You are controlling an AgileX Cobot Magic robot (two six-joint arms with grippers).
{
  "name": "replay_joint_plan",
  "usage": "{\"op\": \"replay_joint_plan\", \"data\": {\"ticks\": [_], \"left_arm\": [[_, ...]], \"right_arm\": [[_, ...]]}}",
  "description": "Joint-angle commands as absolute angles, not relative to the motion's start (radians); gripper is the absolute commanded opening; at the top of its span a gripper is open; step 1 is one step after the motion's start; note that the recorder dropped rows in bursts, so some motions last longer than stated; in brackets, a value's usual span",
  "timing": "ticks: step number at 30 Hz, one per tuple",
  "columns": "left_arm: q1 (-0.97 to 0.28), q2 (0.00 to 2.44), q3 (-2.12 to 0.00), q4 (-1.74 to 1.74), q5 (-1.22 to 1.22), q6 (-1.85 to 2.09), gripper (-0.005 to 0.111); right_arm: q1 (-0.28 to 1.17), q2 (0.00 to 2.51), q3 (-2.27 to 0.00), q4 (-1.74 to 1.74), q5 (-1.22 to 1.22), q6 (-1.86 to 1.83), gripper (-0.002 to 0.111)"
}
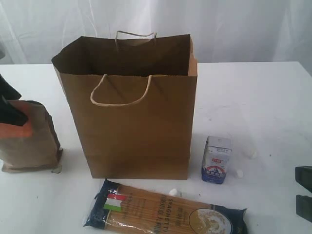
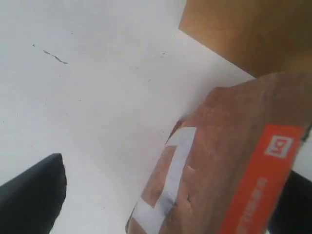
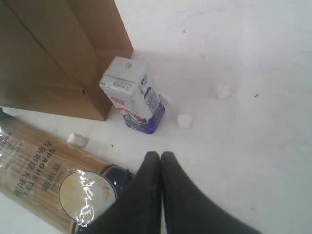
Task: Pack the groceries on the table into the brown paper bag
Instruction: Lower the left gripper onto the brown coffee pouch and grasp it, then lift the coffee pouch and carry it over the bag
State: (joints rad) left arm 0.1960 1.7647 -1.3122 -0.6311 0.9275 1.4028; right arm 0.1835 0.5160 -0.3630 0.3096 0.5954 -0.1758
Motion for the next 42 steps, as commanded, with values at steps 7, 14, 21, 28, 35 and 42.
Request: {"op": "replay_joint_plan", "data": {"ticks": [7,14,21,28,35,42], "left_arm": [[0.198,1.804,-1.298,-0.635,0.967,1.365,0.105],[0.198,1.804,-1.229,-0.61,0.986,1.365,0.09],[0.198,1.804,-1.221,-0.608,1.021,1.361,0.017],[0.198,1.804,-1.237,-0.649,1.131,1.03,0.0],[0.198,1.771,-1.508,-0.642,1.221,0.631,0.0],[0.198,1.668,-1.707,-0.652,1.221,0.572,0.0]], "right_arm": [[0.179,0.518,-0.36,0.31,0.587,-0.18,0.0],[0.179,0.518,-0.36,0.31,0.587,-0.18,0.0],[0.179,0.518,-0.36,0.31,0.587,-0.18,0.0],[0.179,0.518,-0.36,0.31,0.587,-0.18,0.0],[0.179,0.518,-0.36,0.31,0.587,-0.18,0.0],[0.179,0.518,-0.36,0.31,0.587,-0.18,0.0]]}}
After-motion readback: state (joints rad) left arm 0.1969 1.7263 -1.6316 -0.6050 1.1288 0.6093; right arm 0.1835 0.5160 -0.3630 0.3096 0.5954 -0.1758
